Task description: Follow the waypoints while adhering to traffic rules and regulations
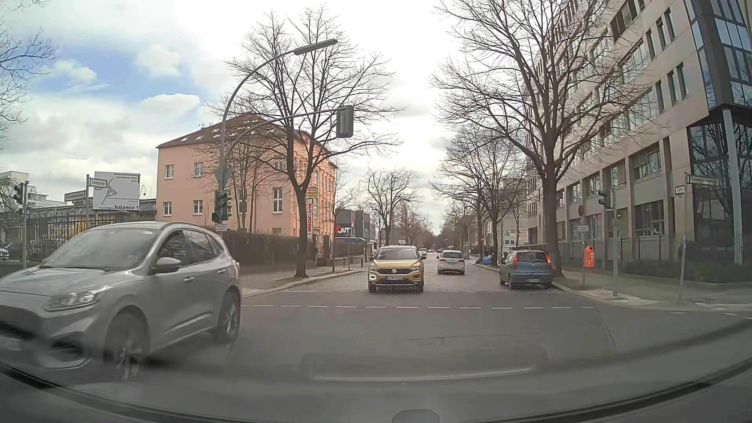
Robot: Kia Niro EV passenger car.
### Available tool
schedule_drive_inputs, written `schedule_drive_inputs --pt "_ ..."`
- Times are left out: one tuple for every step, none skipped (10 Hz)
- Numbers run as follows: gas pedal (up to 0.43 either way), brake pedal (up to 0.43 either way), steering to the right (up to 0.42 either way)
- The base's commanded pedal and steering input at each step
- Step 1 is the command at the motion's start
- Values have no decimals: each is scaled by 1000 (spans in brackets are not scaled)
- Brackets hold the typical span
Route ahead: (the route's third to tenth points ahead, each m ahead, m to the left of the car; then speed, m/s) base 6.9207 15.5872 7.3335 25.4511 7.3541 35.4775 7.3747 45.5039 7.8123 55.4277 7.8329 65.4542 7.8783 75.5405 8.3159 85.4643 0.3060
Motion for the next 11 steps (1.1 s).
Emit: schedule_drive_inputs --pt "118 0 -356" --pt "118 0 -416" --pt "118 0 -485" --pt "118 0 -556" --pt "118 0 -651" --pt "130 0 -728" --pt "157 0 -792" --pt "197 0 -817" --pt "268 0 -823" --pt "280 0 -809" --pt "287 0 -786"
